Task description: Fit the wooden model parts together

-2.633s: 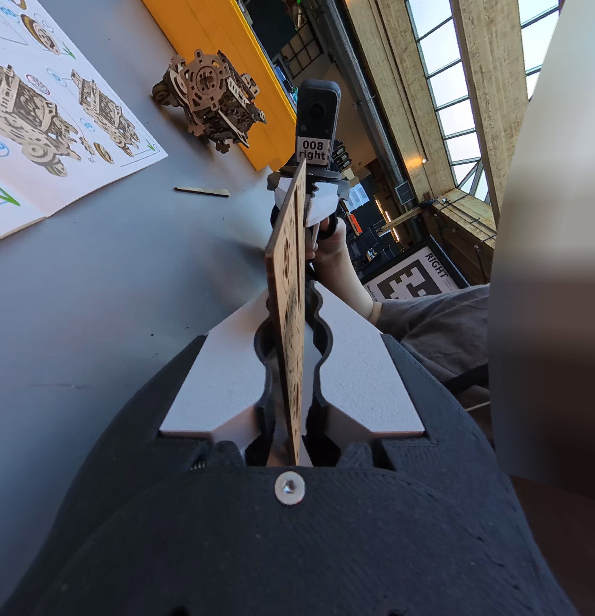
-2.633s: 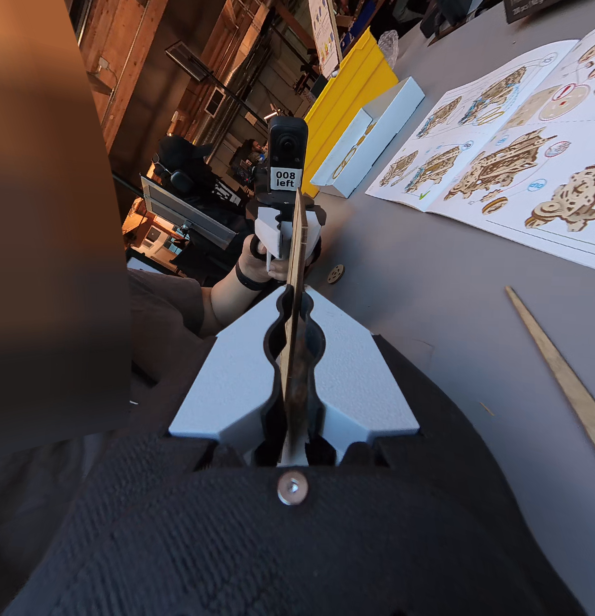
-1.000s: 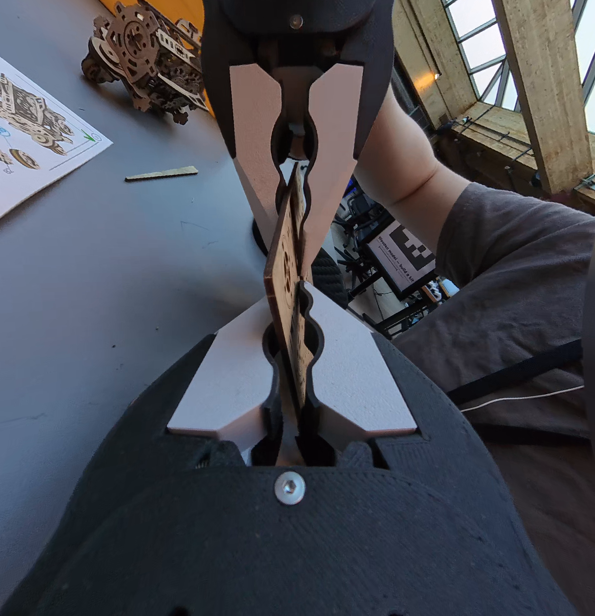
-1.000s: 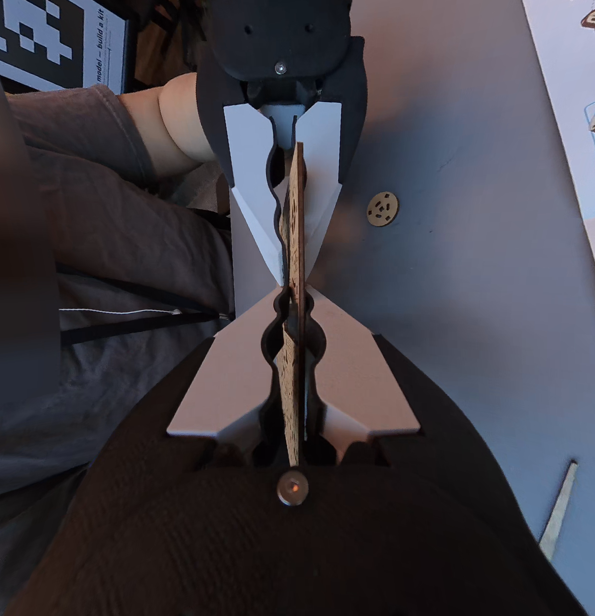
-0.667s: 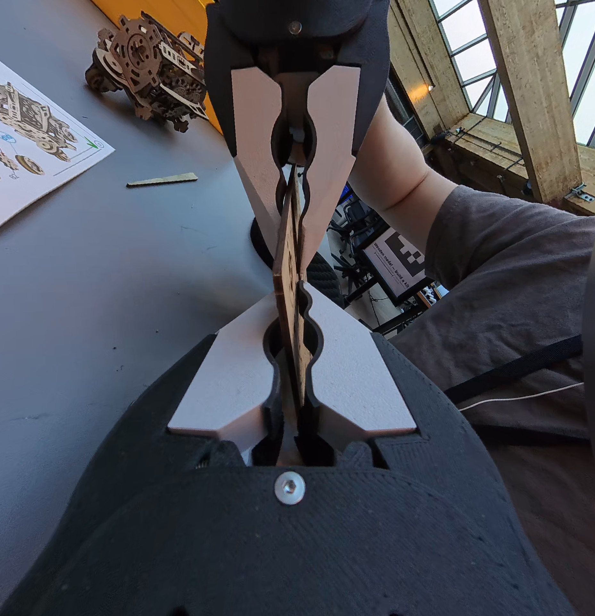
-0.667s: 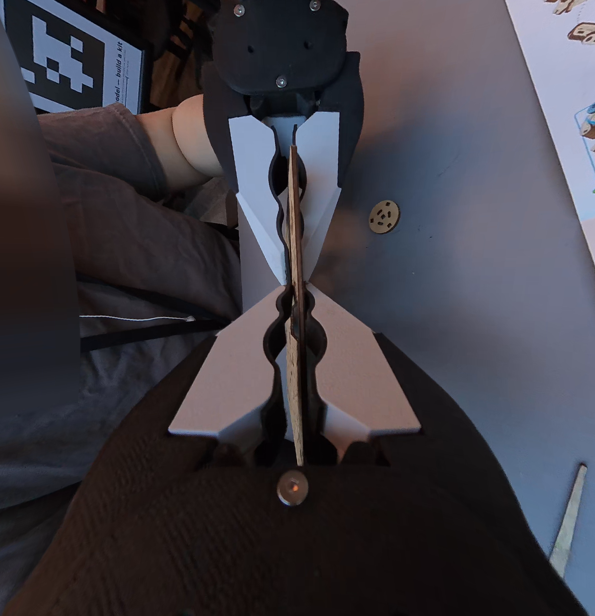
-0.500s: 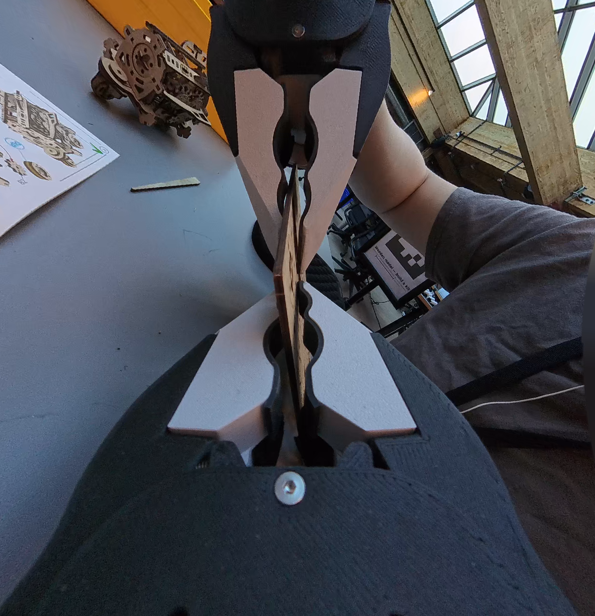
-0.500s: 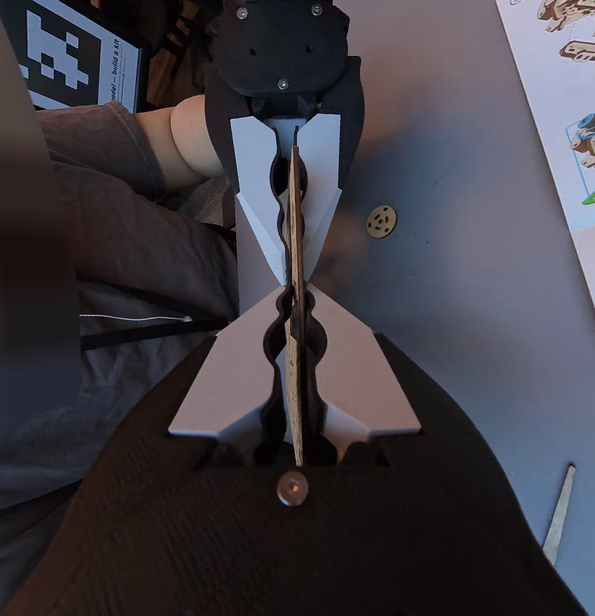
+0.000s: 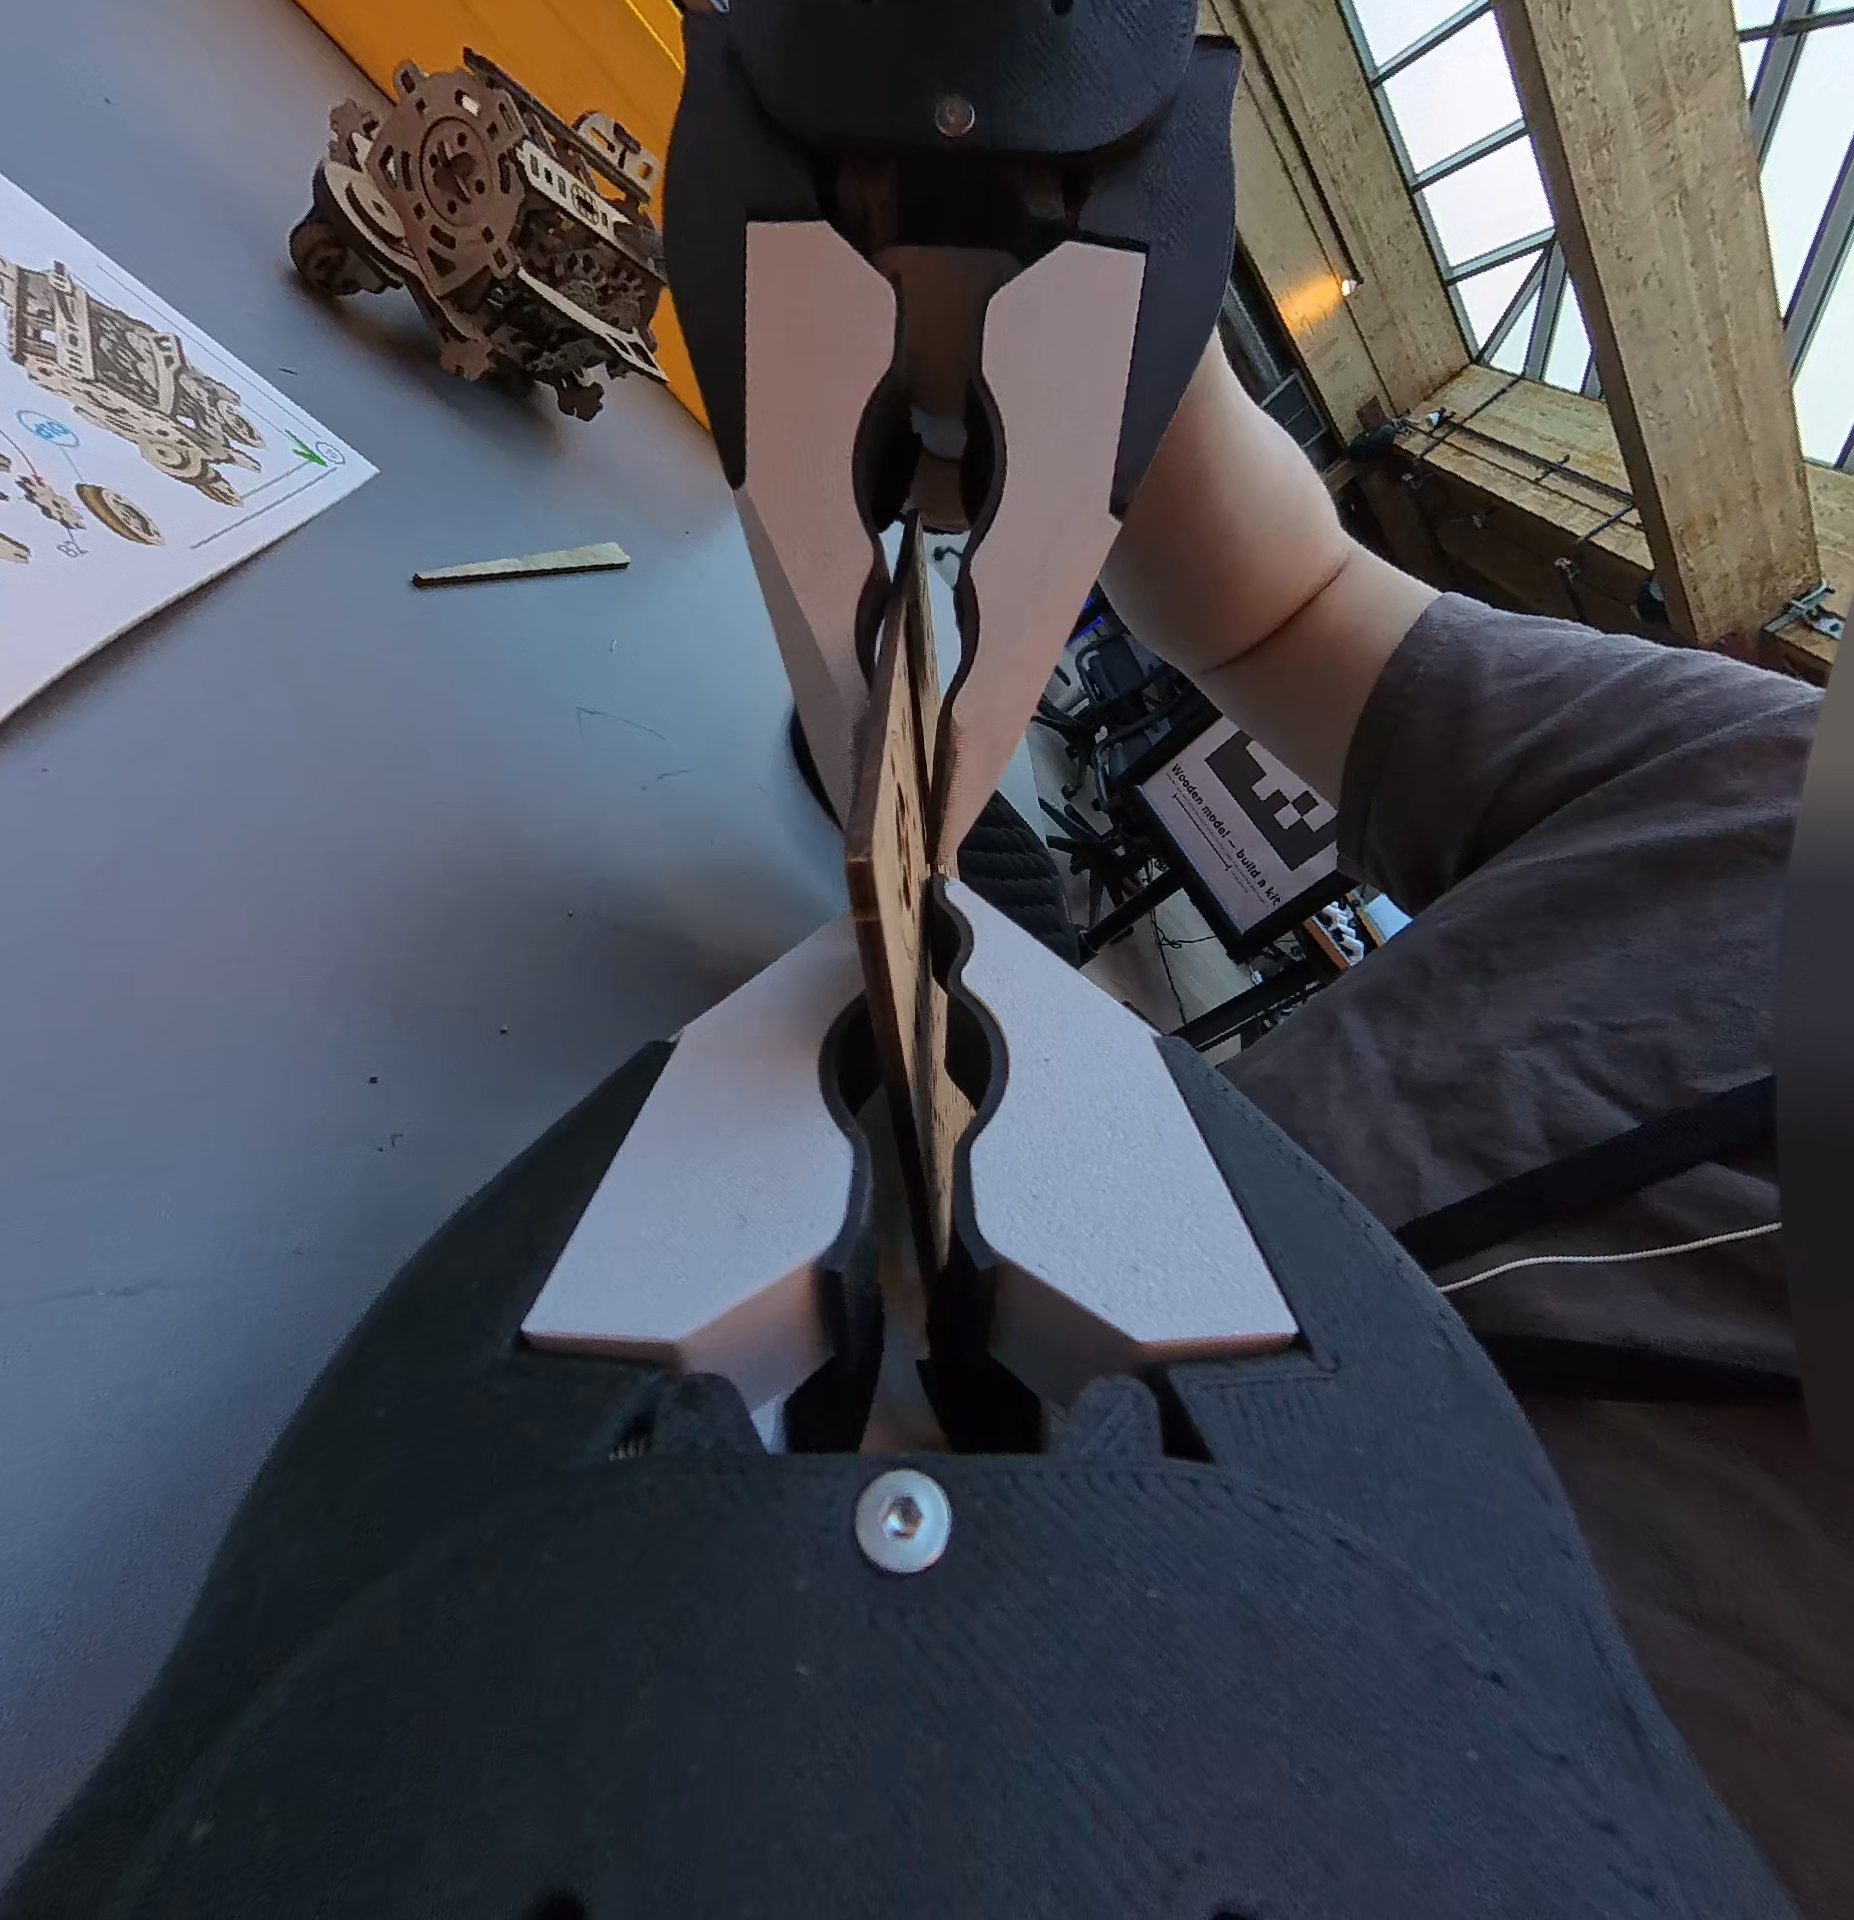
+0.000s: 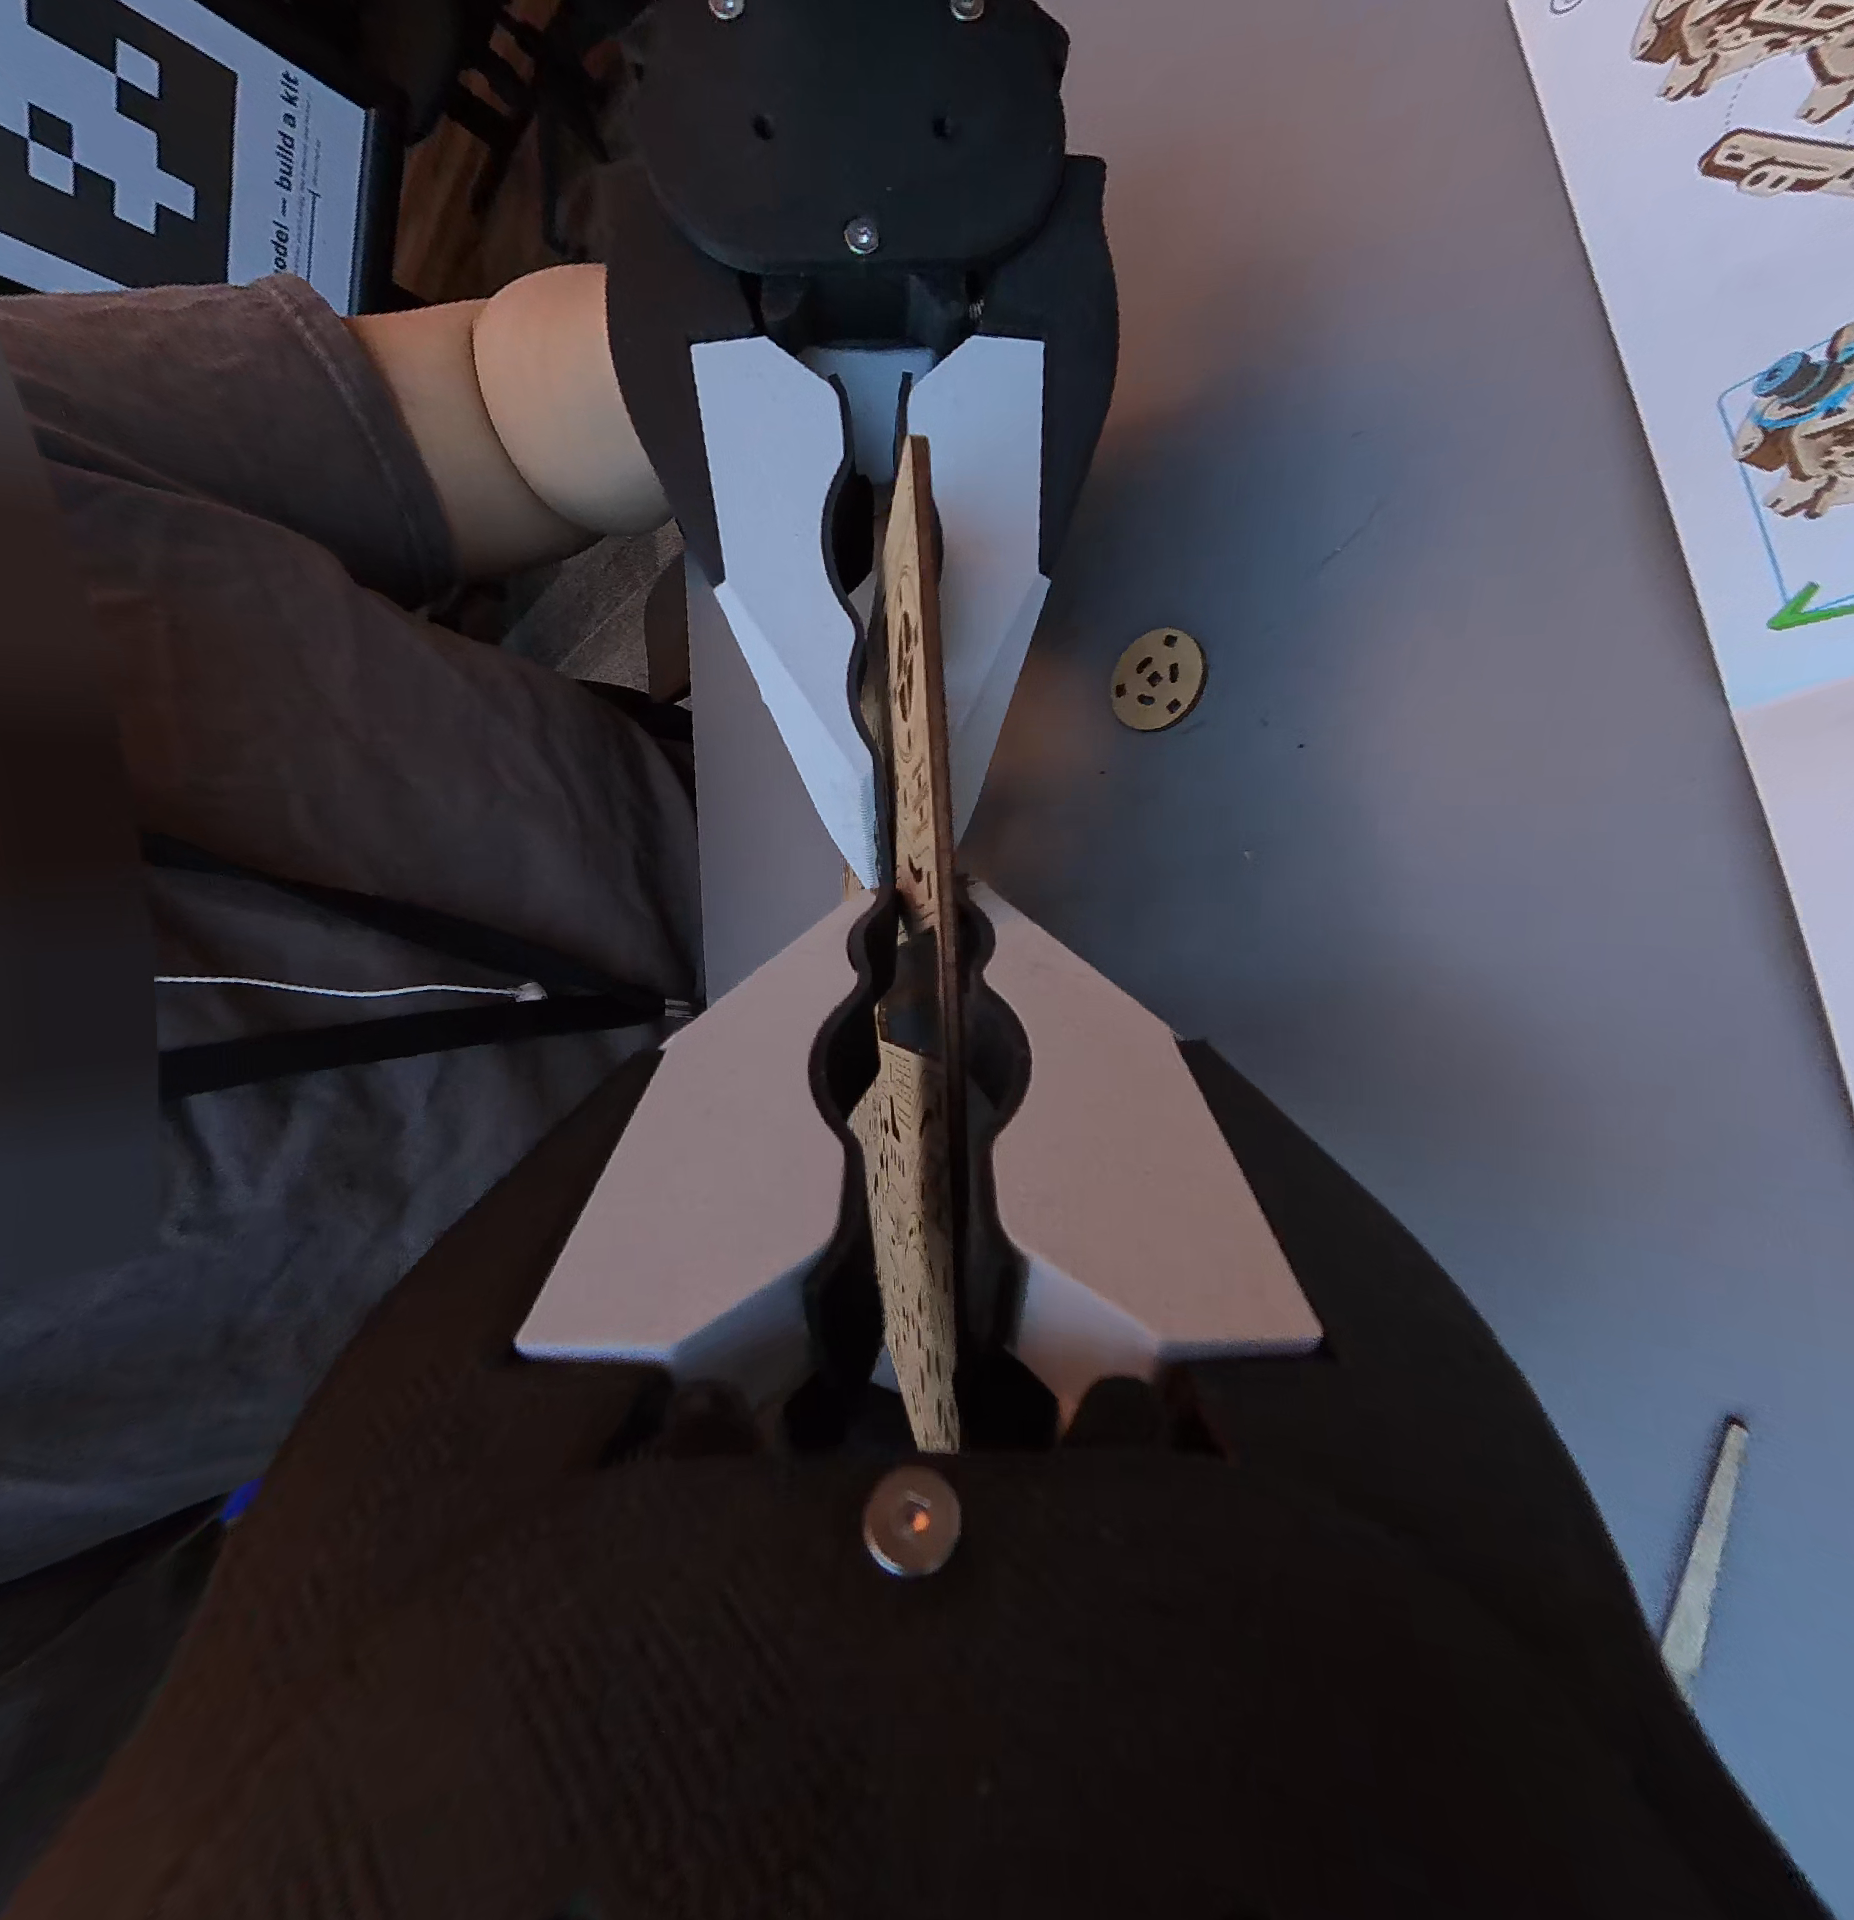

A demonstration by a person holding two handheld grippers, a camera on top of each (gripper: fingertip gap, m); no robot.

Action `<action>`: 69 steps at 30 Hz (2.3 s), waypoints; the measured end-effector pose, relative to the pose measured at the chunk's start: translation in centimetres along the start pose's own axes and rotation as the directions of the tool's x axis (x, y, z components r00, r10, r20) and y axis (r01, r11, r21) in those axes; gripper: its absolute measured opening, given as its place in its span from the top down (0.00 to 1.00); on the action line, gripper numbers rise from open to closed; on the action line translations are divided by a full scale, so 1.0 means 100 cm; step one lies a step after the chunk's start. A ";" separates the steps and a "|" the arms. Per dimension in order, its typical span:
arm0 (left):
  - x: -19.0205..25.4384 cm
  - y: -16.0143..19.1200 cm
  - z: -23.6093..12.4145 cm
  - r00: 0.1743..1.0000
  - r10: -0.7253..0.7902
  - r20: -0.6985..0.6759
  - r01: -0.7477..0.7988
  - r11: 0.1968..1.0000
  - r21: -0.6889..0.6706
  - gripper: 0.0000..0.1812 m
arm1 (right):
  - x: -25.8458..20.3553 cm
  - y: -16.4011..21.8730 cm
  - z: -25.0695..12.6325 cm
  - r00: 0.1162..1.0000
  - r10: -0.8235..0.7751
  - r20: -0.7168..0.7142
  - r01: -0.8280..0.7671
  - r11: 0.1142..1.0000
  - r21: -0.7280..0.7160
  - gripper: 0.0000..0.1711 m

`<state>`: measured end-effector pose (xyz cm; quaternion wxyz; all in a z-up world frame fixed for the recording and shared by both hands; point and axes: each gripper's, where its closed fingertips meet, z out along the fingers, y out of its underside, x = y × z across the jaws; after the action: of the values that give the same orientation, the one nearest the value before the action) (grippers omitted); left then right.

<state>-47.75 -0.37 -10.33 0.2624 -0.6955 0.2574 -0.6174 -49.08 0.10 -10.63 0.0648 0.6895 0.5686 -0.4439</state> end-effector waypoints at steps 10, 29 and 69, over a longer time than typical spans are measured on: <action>0.007 -0.027 -0.021 0.982 -0.113 -0.149 0.134 0.981 0.142 0.93 | -0.007 0.002 0.000 1.000 0.009 0.030 -0.009 1.000 0.006 0.98; 0.006 0.005 -0.003 0.998 0.037 -0.040 -0.040 0.998 -0.055 0.99 | -0.010 0.002 0.002 1.000 -0.018 -0.002 0.018 1.000 0.001 0.97; 0.006 0.008 0.001 0.999 -0.008 -0.045 0.006 0.998 -0.057 1.00 | -0.004 0.006 0.006 0.997 -0.052 -0.054 0.053 0.999 0.009 0.93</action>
<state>-47.61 -1.34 -10.46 0.2346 -0.6894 0.2782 -0.6263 -48.86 -0.76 -11.00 0.0340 0.6865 0.5857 -0.4296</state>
